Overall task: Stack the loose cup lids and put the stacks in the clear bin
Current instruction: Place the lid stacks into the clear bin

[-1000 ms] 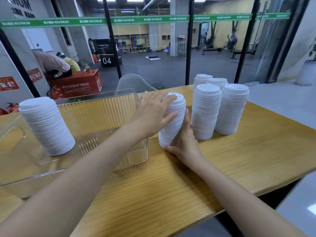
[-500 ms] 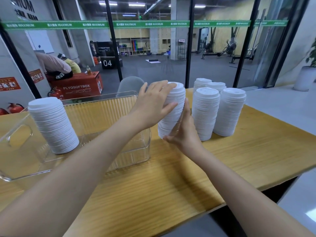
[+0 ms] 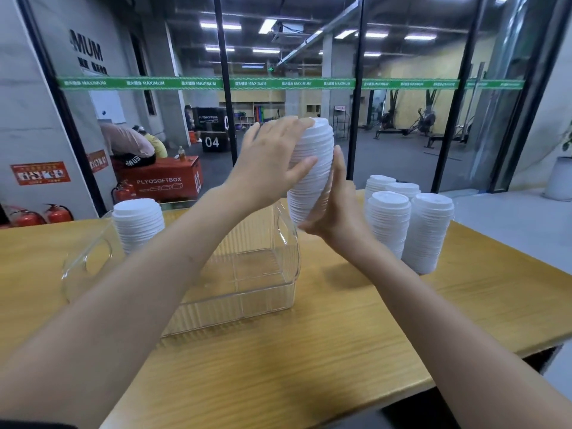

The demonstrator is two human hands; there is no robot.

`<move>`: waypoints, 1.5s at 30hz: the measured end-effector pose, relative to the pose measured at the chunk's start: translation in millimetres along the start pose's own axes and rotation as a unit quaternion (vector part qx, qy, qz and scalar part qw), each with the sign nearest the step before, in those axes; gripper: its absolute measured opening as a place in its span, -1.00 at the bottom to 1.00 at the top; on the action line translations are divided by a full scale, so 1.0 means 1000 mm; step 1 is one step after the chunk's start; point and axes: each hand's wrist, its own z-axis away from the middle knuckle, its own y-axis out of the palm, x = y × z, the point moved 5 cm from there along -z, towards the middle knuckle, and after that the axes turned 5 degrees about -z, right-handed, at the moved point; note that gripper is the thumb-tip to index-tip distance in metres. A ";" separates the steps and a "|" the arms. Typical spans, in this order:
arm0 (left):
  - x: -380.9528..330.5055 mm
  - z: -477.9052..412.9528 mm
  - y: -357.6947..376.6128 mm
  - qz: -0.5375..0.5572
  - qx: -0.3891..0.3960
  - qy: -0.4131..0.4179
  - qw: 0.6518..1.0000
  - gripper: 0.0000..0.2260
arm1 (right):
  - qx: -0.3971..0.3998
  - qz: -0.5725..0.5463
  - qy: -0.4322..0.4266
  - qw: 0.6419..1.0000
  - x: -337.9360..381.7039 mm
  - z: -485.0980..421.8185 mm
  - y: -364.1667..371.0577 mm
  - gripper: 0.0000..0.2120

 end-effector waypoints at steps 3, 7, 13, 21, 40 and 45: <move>0.010 0.003 -0.019 0.005 -0.017 -0.004 1.000 -0.51 | 0.001 0.027 -0.026 0.999 0.020 -0.008 0.000 0.28; 0.023 0.005 -0.037 0.007 -0.029 -0.009 1.000 -0.49 | 0.005 0.018 -0.052 0.998 0.038 -0.012 0.007 0.24; 0.036 0.009 -0.049 0.021 -0.047 -0.023 0.998 -0.53 | 0.011 0.016 -0.062 0.998 0.056 -0.020 0.014 0.21; 0.060 0.015 -0.065 -0.001 -0.056 -0.039 0.998 -0.53 | 0.021 -0.028 -0.082 0.996 0.078 -0.027 0.044 0.26; 0.165 0.119 0.008 -0.072 0.115 -0.147 0.980 -0.50 | 0.179 -0.228 0.005 0.957 0.045 0.013 0.231 -0.02; 0.177 0.126 0.023 -0.147 0.146 -0.138 0.968 -0.49 | 0.234 -0.268 0.056 0.933 0.053 0.015 0.236 -0.65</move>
